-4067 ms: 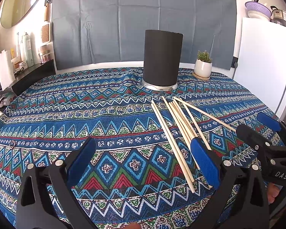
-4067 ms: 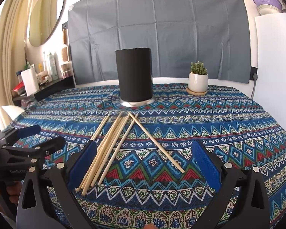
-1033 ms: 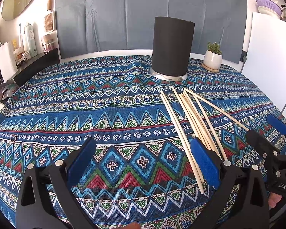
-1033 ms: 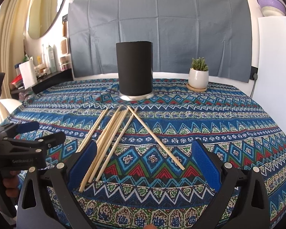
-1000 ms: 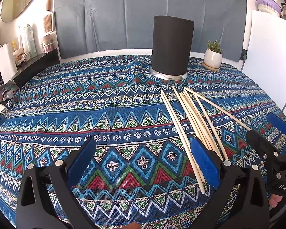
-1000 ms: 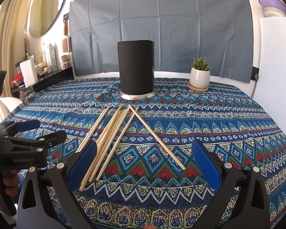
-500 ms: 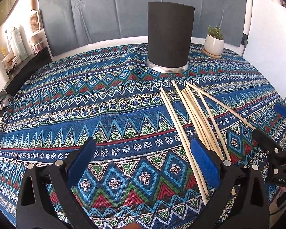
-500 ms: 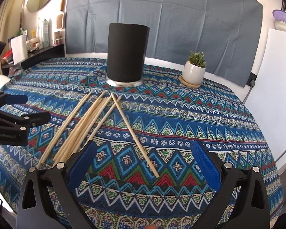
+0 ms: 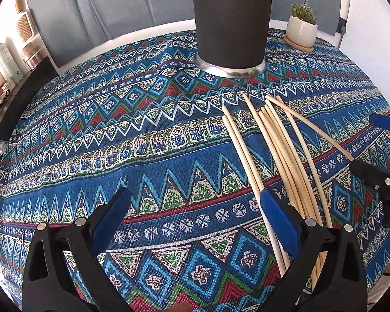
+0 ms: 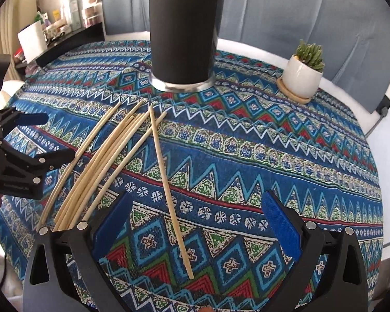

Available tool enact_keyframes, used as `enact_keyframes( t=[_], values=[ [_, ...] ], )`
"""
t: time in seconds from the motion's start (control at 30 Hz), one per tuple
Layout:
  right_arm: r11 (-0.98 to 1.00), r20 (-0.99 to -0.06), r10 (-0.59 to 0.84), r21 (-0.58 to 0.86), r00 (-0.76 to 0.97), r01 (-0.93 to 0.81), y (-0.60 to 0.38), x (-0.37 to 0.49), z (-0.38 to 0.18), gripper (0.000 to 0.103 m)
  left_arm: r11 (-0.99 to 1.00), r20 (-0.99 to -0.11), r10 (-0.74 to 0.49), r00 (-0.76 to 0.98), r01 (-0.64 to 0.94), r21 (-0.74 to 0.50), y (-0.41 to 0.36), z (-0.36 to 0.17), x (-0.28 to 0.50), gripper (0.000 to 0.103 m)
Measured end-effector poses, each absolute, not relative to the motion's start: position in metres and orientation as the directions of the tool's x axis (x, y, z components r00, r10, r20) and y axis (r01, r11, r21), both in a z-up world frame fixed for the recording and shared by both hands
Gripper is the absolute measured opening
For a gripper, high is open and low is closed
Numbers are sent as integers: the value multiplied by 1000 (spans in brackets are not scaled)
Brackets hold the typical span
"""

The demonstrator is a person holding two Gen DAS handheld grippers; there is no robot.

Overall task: Organize utensils
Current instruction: 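Lower the right tool onto the stick pile and grasp one stick while the left tool grasps another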

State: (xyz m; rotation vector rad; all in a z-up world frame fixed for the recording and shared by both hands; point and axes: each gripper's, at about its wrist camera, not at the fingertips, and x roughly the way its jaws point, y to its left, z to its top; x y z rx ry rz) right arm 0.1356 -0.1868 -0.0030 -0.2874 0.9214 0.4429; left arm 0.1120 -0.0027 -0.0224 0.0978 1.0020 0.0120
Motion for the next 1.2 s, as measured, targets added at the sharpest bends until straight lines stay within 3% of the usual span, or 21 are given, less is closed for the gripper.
enact_keyframes(
  t=[0.2, 0.3, 0.47, 0.83, 1.2],
  values=[
    [845, -847, 228, -72, 479, -530, -176, 152, -14, 95, 996, -858, 74, 509, 1, 87, 2, -27, 124, 99],
    [838, -846, 234, -75, 479, -541, -176, 158, -17, 95, 999, -868, 33, 495, -22, 25, 10, -31, 127, 99],
    [826, -855, 308, 22, 418, -564, -178, 175, -21, 96, 1000, -861, 23, 508, -7, 23, 9, -33, 126, 99],
    [820, -807, 360, 34, 468, -572, -184, 173, -24, 96, 995, -807, -38, 589, 95, 22, 19, -34, 114, 99],
    [823, -807, 358, 35, 470, -567, -183, 174, -24, 97, 996, -808, -43, 588, 91, 13, 19, -36, 118, 99]
  ],
)
